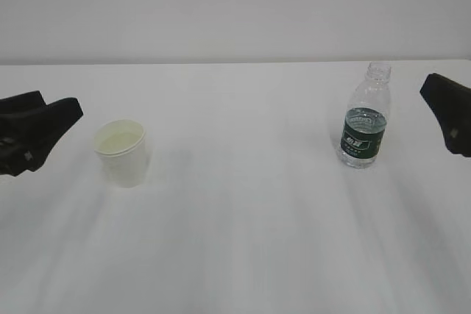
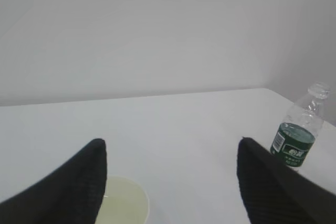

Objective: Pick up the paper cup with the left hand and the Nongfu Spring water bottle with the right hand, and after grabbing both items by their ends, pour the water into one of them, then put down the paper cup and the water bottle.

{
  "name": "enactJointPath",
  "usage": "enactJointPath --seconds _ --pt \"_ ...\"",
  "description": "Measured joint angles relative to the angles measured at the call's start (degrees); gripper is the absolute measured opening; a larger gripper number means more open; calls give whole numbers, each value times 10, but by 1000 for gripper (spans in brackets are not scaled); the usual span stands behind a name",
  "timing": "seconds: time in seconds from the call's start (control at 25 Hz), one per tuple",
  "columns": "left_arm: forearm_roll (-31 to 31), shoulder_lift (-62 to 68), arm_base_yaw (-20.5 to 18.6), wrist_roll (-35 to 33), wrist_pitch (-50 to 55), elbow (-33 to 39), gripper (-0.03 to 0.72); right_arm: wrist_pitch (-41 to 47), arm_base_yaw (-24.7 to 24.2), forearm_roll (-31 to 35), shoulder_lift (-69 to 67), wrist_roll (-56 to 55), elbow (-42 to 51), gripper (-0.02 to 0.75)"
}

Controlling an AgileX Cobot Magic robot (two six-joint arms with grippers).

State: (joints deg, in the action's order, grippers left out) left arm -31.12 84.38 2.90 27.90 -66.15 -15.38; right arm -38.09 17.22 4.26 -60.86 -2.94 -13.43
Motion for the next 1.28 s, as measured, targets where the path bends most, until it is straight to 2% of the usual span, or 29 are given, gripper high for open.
enactJointPath --seconds 0.56,0.88,1.28 --pt "-16 -193 0 78 152 5 546 214 0 42 165 82 -62 593" --pt "-40 -303 0 107 260 5 526 288 0 48 208 92 -87 592" --pt "-56 -464 0 165 403 10 524 395 0 48 242 122 -162 592"
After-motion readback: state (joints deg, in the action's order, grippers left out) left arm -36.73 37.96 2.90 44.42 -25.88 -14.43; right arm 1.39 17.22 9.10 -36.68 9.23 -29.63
